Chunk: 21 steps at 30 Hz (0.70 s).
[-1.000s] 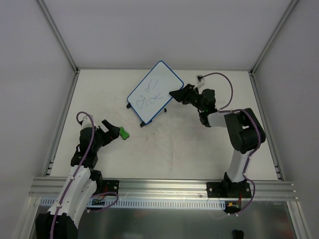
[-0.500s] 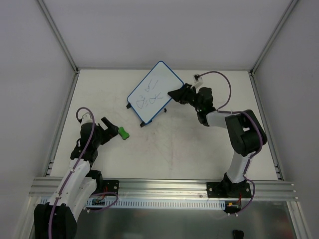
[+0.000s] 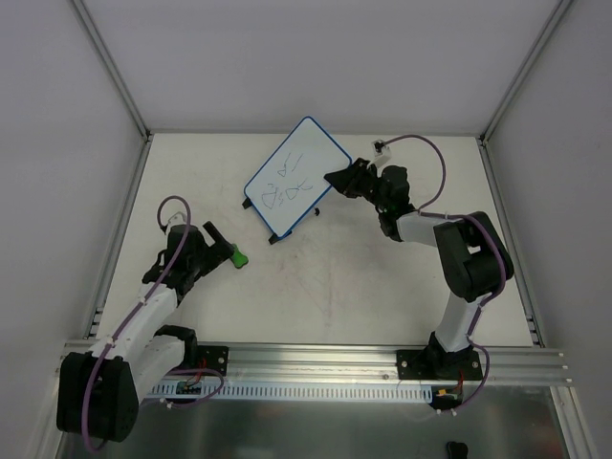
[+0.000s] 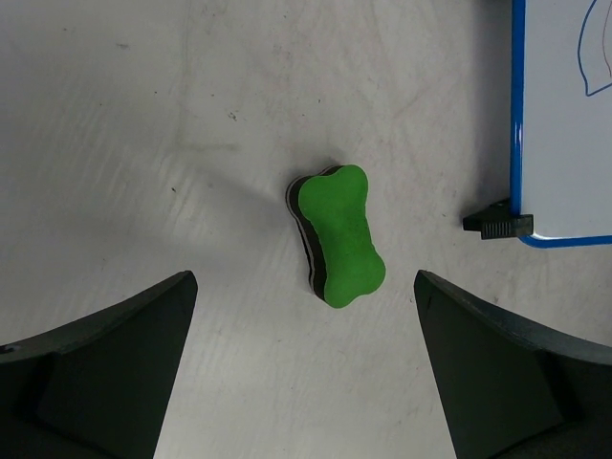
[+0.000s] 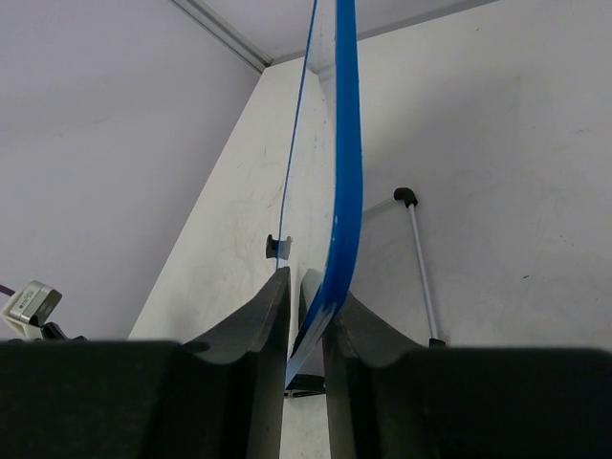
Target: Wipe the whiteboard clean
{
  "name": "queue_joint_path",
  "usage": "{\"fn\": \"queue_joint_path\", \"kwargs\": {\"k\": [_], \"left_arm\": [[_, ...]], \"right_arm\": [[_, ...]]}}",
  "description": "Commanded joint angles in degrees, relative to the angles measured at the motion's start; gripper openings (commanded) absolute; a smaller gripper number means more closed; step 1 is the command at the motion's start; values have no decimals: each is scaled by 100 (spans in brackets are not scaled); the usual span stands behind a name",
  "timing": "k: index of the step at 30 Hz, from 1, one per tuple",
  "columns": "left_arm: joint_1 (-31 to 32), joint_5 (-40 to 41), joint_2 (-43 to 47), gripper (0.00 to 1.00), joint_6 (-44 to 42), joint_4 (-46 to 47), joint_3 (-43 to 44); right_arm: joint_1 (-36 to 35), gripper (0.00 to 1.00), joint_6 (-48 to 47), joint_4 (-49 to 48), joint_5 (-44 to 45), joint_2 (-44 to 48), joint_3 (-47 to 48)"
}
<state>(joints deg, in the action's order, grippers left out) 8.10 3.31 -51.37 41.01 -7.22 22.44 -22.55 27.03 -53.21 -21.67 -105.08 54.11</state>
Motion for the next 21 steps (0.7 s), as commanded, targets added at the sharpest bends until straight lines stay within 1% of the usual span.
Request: {"fn": "queue_joint_path", "kwargs": {"k": [1,5,6,8,11,12,16,21], "left_arm": [[209,257,-206,99,196,-253,463],[333,337,-732,99,301,-639,832],[333,328,-829,99,319,-718,980],[342,302,-1031,99,381,-868,1087],[368,319,-1138,99,503,-1000,1210],[368,363,-1164,99,565,-1052,1271],[394,302,-1243,99,934,-1185,1325],[403,47,-1717,99,1399,-1246,1623]], "right_arm": [[-31,21,-119,-260,84,277,241],[-31,17,-145,-260,93,268,206],[-31,13,-171,-260,93,268,206],[-31,10,-180,-260,102,268,179],[-31,1,-180,-260,102,260,179],[-31,0,-189,-260,93,251,188],[-39,0,-189,-260,75,242,188],[-48,0,-198,-260,58,225,205]]}}
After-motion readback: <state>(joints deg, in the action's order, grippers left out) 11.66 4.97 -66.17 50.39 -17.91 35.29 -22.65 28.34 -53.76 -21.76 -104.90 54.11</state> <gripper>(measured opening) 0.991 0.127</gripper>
